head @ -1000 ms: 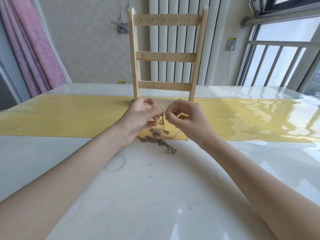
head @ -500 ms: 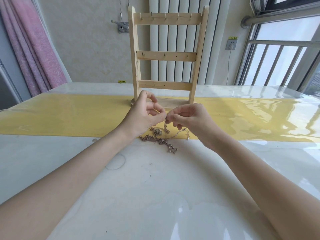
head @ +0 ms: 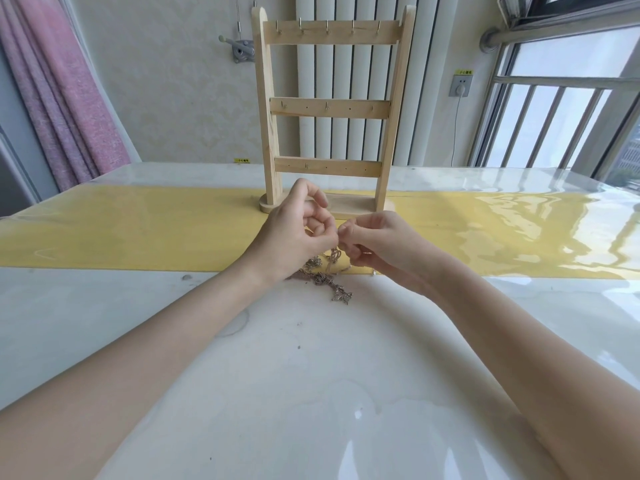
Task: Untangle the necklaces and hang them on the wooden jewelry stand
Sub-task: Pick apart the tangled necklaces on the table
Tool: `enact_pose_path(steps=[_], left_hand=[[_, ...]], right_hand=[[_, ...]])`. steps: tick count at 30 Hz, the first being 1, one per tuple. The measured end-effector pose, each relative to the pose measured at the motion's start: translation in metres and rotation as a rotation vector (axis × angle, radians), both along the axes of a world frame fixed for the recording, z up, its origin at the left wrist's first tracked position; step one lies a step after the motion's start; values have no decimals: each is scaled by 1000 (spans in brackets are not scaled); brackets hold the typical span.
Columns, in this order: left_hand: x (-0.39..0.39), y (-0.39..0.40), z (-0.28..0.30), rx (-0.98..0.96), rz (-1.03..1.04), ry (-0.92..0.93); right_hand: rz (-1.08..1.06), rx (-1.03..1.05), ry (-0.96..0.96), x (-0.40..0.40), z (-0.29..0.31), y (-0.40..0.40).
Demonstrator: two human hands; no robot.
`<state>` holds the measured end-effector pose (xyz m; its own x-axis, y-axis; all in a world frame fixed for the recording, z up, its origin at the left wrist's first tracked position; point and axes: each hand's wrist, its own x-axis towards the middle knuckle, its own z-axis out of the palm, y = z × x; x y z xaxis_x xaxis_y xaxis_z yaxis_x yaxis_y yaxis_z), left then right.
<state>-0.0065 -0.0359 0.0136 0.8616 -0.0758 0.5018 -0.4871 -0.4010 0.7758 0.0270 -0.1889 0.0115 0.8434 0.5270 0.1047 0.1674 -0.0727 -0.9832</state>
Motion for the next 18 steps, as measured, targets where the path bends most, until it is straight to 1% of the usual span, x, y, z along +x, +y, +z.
enact_pose_path(steps=[3, 4, 5, 8, 12, 14, 15, 16, 18], left_hand=[[-1, -3, 5, -251, -76, 103], [-2, -4, 5, -284, -99, 139], [-2, -5, 4, -275, -110, 164], [-1, -2, 3, -134, -82, 149], [-1, 0, 2, 121, 29, 17], [-2, -3, 1, 178, 88, -40], [-3, -3, 1, 187, 116, -84], [-4, -3, 1, 189, 134, -139], [-4, -3, 1, 197, 139, -255]], right_hand=[[33, 150, 86, 0, 2, 2], [30, 171, 95, 0, 1, 2], [22, 170, 90, 1, 1, 2], [-8, 92, 49, 3, -3, 1], [-76, 27, -39, 0, -5, 2], [-124, 13, -103, -3, -5, 5], [-133, 29, -104, -3, -5, 6], [-124, 68, -69, -4, -6, 8], [-57, 202, 101, -5, -7, 13]])
